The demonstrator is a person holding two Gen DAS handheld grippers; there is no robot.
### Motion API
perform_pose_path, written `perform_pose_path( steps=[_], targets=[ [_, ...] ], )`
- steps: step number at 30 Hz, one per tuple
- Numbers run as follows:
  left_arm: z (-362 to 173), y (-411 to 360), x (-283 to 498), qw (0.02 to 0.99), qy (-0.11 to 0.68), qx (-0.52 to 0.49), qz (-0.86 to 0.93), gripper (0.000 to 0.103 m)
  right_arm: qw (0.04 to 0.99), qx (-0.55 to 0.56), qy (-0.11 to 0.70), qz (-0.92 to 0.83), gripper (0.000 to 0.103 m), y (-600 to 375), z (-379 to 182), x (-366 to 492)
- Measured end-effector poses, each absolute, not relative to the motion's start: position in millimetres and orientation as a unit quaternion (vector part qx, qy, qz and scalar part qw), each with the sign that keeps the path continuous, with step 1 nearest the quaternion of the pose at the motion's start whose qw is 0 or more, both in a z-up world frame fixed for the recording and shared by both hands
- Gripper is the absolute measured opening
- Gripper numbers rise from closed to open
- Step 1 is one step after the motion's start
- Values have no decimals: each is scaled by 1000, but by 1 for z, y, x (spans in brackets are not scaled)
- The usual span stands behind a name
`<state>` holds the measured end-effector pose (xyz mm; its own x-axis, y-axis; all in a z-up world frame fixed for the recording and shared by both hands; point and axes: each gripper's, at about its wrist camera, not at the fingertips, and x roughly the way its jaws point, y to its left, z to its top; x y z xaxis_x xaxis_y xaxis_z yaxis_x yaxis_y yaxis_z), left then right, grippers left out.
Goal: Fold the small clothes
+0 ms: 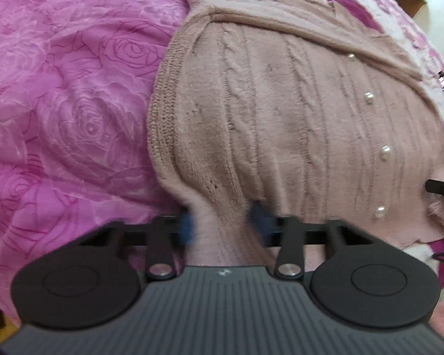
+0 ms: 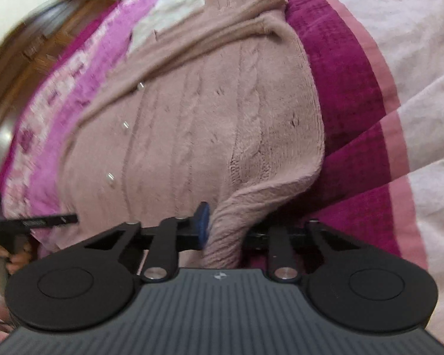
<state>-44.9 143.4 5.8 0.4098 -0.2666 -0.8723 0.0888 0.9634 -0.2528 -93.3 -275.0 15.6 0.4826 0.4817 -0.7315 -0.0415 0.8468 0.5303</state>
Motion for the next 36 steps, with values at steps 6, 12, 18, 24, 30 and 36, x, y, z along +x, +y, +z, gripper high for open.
perform_pose_path(
  steps=[6,12,18,24,30,36],
  targets=[
    [21,146,-43,840,507,-138,-135,13,848,249,428,190,18,-276,38,-94],
    [49,156,-34,850,459,-203,-158,12,868,274,361,203,17,-285,66,-89],
    [78,157,-21,871,403,-228,-164,11,878,304,302,211,15,-290,81,-75],
    [101,163,-2,888,361,-242,-153,11,884,325,261,210,15,-295,93,-58],
    [115,171,19,898,343,-247,-124,11,892,330,232,204,15,-303,105,-33],
    [127,174,47,903,333,-260,-79,11,895,343,208,195,14,-310,110,2]
  ],
)
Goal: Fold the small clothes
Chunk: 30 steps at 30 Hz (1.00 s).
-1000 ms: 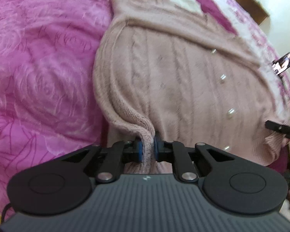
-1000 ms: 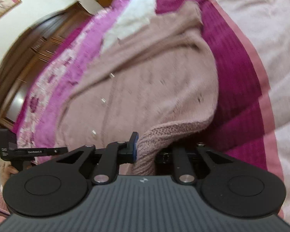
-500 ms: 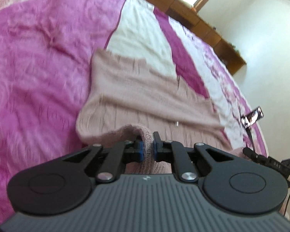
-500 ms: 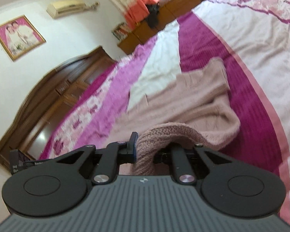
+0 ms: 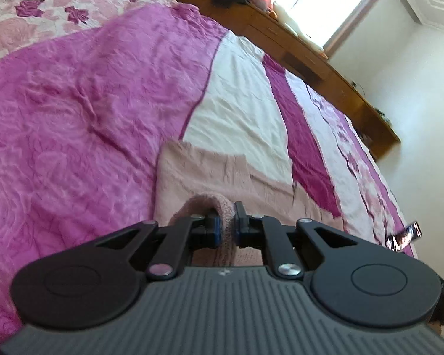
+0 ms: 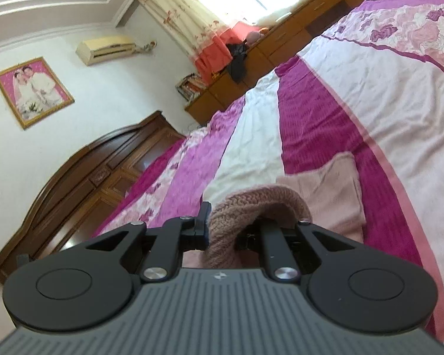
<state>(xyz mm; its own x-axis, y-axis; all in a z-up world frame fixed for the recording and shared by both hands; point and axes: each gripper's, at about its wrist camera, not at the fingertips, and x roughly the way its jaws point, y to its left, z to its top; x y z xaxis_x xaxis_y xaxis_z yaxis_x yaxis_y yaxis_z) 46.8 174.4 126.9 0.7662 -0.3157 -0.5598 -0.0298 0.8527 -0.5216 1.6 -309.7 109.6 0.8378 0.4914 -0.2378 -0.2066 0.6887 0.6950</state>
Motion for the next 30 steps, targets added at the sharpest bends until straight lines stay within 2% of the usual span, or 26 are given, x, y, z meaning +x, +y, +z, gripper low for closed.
perform_pose_path(
  steps=[9,20,26,29,30],
  targets=[
    [126,162,105,915,327,-234,-44,11,902,345,215,146,15,-309,92,76],
    [44,161,173,896,410,-169,8,11,900,310,301,52,16,-306,7,144],
    [31,159,169,903,403,-149,10,13,900,315,294,58,17,-307,-6,143],
    [35,157,164,905,400,-145,11,13,897,326,292,60,25,-306,-1,137],
    [36,156,163,905,400,-143,11,13,897,327,290,60,32,-306,3,132]
  ],
)
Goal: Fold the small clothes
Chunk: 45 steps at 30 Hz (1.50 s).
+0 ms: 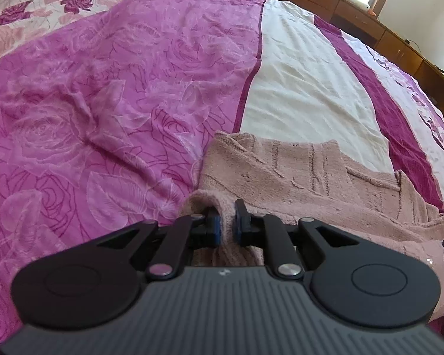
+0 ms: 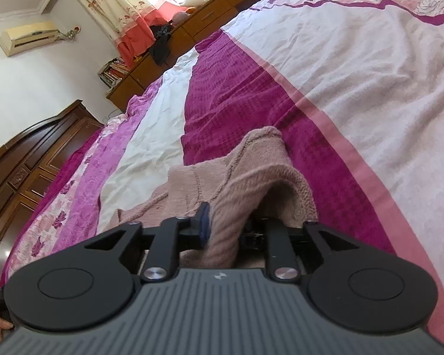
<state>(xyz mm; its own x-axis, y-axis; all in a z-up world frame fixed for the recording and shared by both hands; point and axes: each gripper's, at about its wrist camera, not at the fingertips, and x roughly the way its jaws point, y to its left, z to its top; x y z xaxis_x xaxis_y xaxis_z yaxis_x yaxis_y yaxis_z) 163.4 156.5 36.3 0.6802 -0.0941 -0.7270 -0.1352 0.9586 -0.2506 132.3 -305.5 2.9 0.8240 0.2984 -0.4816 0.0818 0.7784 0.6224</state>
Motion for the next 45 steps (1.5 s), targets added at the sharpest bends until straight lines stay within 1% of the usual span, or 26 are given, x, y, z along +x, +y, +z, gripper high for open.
perform_pose_path(
  steps=[1,2,3,4,5,7,15,21,23,26,33,37,45],
  targets=[
    [38,156,161,906,399,-141,13,13,898,328,288,61,41,-305,5,130],
    [40,155,161,906,400,-138,14,14,899,327,285,63,45,-304,7,127],
    [42,154,159,906,400,-135,16,14,900,326,282,65,54,-303,12,121],
    [43,154,157,907,401,-132,16,17,901,324,279,65,61,-301,15,117],
    [45,153,156,907,400,-129,18,27,903,322,277,66,63,-300,18,113],
    [48,152,150,910,397,-121,21,34,905,318,273,67,68,-298,23,106],
    [64,151,125,916,386,-108,18,35,906,319,269,67,71,-302,37,72],
    [77,138,103,925,374,-68,5,35,914,300,266,68,71,-297,51,42],
    [80,134,96,926,373,-64,-4,40,912,302,266,78,71,-292,54,34],
    [81,127,85,925,373,-66,-16,43,911,297,271,93,71,-281,56,24],
    [73,115,68,918,384,-92,-44,43,900,295,296,126,71,-252,49,21],
    [65,108,64,910,393,-117,-69,43,886,311,313,141,71,-240,40,23],
    [48,99,81,892,404,-177,-99,43,870,338,324,151,71,-229,29,38]
  ],
)
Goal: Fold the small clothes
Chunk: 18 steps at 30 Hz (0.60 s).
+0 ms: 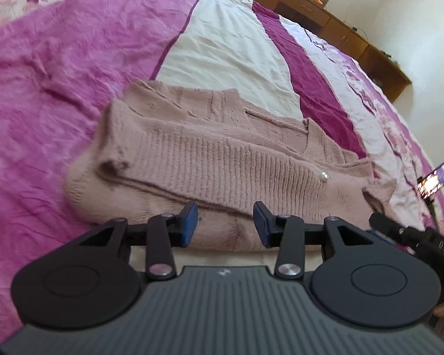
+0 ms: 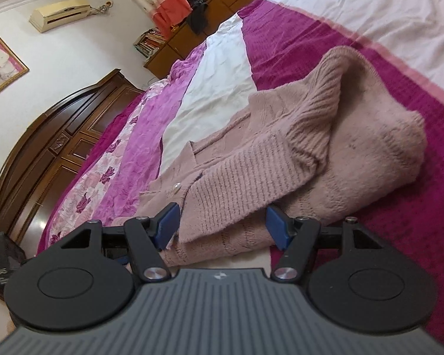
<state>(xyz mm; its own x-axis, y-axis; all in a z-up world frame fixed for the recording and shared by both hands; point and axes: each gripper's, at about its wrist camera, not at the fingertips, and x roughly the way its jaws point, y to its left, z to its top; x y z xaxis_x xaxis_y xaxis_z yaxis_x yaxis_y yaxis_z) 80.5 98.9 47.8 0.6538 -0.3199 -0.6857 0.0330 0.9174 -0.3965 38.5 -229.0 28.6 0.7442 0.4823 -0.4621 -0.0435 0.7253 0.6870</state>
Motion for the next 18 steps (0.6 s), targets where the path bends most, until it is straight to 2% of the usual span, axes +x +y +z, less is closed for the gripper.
perform_pose_path(
  steps=[8,11,13,14,15,18],
  targets=[
    [31,98,101,879,407,-235,-79,44,869,344,321,156,69,-218,23,57],
    [31,96,104,880,400,-244,-72,42,872,338,320,154,54,-214,22,62],
    [32,95,105,884,396,-241,-69,39,873,336,318,153,34,-215,23,65],
    [33,94,105,887,392,-237,-66,28,874,335,315,154,29,-215,24,65],
    [35,94,105,889,389,-231,-65,21,875,334,313,155,24,-216,25,65],
    [39,94,105,894,378,-228,-69,13,885,323,295,160,14,-217,33,65]
  ],
)
